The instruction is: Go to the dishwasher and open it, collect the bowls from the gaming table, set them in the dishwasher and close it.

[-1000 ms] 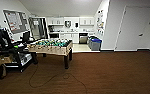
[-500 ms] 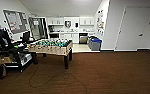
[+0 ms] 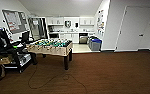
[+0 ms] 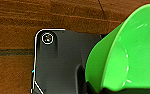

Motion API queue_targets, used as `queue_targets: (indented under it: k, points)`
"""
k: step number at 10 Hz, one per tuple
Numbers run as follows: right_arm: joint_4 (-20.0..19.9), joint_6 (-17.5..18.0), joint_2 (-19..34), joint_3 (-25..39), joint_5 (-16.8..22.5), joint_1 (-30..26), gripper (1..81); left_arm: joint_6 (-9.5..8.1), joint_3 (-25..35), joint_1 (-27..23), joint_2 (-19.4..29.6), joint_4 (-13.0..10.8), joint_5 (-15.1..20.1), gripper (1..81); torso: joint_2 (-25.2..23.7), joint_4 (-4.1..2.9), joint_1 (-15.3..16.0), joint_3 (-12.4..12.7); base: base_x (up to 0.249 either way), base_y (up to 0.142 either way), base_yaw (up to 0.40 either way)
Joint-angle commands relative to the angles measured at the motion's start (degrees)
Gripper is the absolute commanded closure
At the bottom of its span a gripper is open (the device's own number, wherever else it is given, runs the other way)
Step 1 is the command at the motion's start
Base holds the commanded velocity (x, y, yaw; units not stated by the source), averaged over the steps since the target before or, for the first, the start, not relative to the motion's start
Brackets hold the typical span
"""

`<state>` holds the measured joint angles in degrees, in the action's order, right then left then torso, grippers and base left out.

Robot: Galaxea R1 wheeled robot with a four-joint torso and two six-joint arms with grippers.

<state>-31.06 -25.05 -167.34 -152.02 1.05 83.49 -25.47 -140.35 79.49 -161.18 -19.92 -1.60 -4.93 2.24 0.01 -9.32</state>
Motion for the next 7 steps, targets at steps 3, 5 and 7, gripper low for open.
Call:
queue_targets:
  k: [3, 5, 7]
  points:
    - [0.21, -0.17, 2.51, 3.23, 3.96, -2.49, 81.1, 0.25, 2.62, -2.72, 2.18, -0.47, 0.98, 81.1, 0.00, 0.00, 0.00, 0.00, 0.130, 0.000, 0.000]
    - [0.04, -0.17, 2.34, 3.32, 3.96, -2.40, 81.1, 0.33, 2.62, -2.63, 2.01, -0.47, 0.90, 81.1, 0.00, 0.00, 0.00, 0.00, 0.133, 0.000, 0.000]
    - [0.12, -0.17, 2.07, 3.32, 3.96, -2.40, 81.1, 0.33, 2.71, -2.63, 1.91, -0.47, 0.81, 81.1, 0.00, 0.00, 0.00, 0.00, 0.138, 0.000, 0.000]
